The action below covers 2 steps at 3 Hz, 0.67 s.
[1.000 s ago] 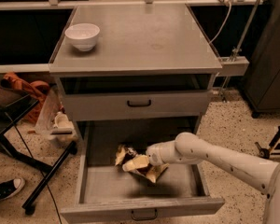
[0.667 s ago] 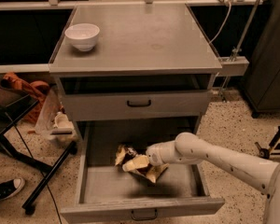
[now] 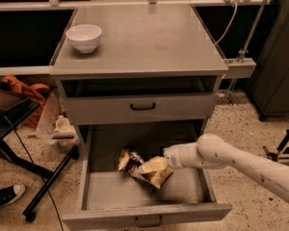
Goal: Place brown chip bag into middle drawer
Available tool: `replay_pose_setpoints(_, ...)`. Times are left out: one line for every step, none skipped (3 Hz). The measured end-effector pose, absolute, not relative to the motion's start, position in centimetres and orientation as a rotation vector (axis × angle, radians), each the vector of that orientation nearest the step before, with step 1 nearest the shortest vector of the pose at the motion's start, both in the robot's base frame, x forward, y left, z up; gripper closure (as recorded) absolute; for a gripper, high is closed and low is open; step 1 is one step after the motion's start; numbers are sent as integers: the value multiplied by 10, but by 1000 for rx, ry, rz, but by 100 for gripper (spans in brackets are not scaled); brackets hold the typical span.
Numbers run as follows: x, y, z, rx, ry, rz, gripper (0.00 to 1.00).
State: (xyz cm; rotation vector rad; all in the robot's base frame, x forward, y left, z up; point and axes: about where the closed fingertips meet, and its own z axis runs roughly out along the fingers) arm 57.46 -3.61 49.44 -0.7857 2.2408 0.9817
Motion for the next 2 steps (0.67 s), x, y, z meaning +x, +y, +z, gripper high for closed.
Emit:
replay_pose_setpoints(561,-72,539,-785,2239,947,0)
replay_pose_setpoints(547,-97,580,-812,2244,925,0)
